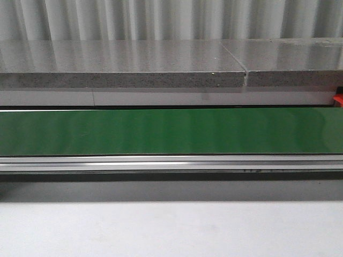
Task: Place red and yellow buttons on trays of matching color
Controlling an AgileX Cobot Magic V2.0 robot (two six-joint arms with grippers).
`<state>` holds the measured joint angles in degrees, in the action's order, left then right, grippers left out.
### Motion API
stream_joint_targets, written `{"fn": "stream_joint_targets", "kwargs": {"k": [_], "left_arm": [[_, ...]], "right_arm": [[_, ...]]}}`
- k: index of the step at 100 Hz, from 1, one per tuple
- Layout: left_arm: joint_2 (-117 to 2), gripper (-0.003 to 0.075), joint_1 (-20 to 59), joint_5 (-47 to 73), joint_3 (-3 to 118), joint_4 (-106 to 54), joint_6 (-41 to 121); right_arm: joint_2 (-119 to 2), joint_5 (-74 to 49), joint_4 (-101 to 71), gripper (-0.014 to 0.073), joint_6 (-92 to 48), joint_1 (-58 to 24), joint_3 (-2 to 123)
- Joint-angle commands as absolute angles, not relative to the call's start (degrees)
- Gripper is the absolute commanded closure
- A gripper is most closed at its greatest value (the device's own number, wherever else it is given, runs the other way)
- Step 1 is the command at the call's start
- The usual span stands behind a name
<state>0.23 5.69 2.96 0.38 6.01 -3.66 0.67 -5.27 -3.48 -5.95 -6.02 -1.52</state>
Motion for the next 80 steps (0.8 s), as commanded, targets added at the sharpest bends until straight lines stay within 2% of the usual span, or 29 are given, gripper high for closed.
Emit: {"fn": "stream_joint_targets", "kwargs": {"k": [1,32,48,69,80], "left_arm": [[2.55,0.0741,5.63,-1.56,-2.62,5.94,-4.19],[2.55,0.0741,5.63,-2.57,-1.94,4.50,-4.19],[0.57,0.0741,5.63,6.80,3.78,2.16,-4.19],[-10.39,0.0741,5.63,13.29,15.03,2.23,-4.19],[-18.99,0.0741,5.63,21.67,23.52,1.97,-4.19]], "right_arm": [[1.22,-1.08,-3.02,0.0662,-6.02,-6.02,-0.68],[1.22,-1.08,-3.02,0.0662,-6.02,-6.02,-0.68],[1.22,-1.08,-3.02,0.0662,-6.02,-6.02,-0.68],[1.22,-1.08,-3.02,0.0662,-6.02,-6.02,-0.68],[1.22,-1.08,-3.02,0.0662,-6.02,-6.02,-0.68]]}}
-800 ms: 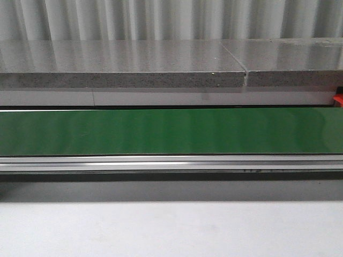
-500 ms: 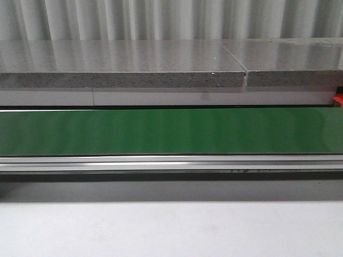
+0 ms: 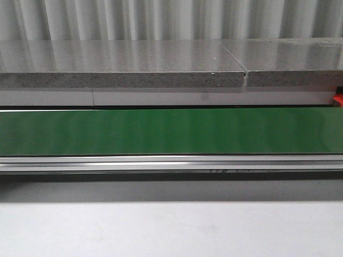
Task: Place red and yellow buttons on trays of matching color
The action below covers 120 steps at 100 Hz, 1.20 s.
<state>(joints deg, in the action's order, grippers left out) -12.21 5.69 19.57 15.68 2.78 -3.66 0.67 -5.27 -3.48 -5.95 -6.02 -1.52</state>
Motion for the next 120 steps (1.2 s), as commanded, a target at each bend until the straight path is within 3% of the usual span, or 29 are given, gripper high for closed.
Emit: {"fn": "stream_joint_targets", "kwargs": {"k": [1,20,50,72,81,96,103,110,120], "left_arm": [[-20.12,0.0741,5.63,22.37,24.08,1.78,-4.19],[-33.33,0.0741,5.63,39.02,36.43,0.00,-4.19],[-45.10,0.0741,5.63,43.11,38.91,-0.77,-4.19],[-47.07,0.0716,5.63,42.45,38.91,-1.51,-4.19],[-47.07,0.0599,5.63,42.68,38.91,-1.53,-6.29],[-47.07,0.0256,5.63,44.50,38.91,-1.53,-12.07],[-47.07,0.0150,5.63,45.32,38.91,-1.53,-13.10],[-47.07,0.0105,5.62,45.83,38.91,-1.40,-14.61],[-47.07,0.0101,4.32,46.53,38.91,-1.18,-18.61]], "right_arm": [[1.22,-1.08,-3.02,0.0662,-6.02,-6.02,-0.68],[1.22,-1.08,-3.02,0.0662,-6.02,-6.02,-0.68],[1.22,-1.08,-3.02,0.0662,-6.02,-6.02,-0.68],[1.22,-1.08,-3.02,0.0662,-6.02,-6.02,-0.68],[1.22,-1.08,-3.02,0.0662,-6.02,-6.02,-0.68],[1.22,-1.08,-3.02,0.0662,-6.02,-6.02,-0.68],[1.22,-1.08,-3.02,0.0662,-6.02,-6.02,-0.68],[1.22,-1.08,-3.02,0.0662,-6.02,-6.02,-0.68],[1.22,-1.08,-3.02,0.0662,-6.02,-6.02,-0.68]]}}
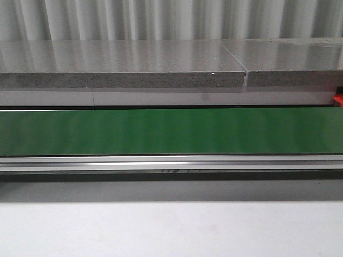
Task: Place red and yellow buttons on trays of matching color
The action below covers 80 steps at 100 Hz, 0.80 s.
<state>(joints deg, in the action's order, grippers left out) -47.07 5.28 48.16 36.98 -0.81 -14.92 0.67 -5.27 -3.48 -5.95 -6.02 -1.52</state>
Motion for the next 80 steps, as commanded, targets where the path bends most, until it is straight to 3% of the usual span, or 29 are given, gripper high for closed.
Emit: {"fn": "stream_joint_targets", "kwargs": {"k": [1,17,46,80], "left_arm": [[-47.07,0.0101,4.04,46.60,38.91,-1.18,-19.06],[-47.07,0.0101,-1.34,47.14,38.91,1.91,-21.49],[-47.46,0.0102,-18.91,46.19,38.91,6.07,-23.24],[-58.31,0.0102,-20.54,41.59,38.91,9.92,-25.78]], "right_arm": [[1.22,-1.08,-3.02,0.0662,-6.02,-6.02,-0.68],[1.22,-1.08,-3.02,0.0662,-6.02,-6.02,-0.68],[1.22,-1.08,-3.02,0.0662,-6.02,-6.02,-0.68],[1.22,-1.08,-3.02,0.0662,-6.02,-6.02,-0.68]]}}
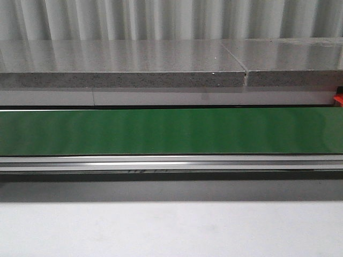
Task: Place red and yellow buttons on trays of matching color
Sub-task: 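Grasp a red-capped button with the left gripper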
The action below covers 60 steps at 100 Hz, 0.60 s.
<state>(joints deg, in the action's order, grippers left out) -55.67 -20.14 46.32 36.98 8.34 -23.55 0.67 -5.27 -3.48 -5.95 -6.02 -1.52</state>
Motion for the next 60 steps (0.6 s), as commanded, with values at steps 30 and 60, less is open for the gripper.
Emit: {"fn": "stream_joint_targets", "kwargs": {"k": [30,60], "left_arm": [[-68.19,0.0102,-23.63,36.64,38.91,9.92,-26.29],[-77.34,0.0102,-23.63,32.98,41.93,9.92,-26.29]], "right_arm": [[1.22,-1.08,-3.02,0.0662,-6.02,-6.02,-0.68],[1.22,-1.08,-3.02,0.0662,-6.02,-6.02,-0.68]]}}
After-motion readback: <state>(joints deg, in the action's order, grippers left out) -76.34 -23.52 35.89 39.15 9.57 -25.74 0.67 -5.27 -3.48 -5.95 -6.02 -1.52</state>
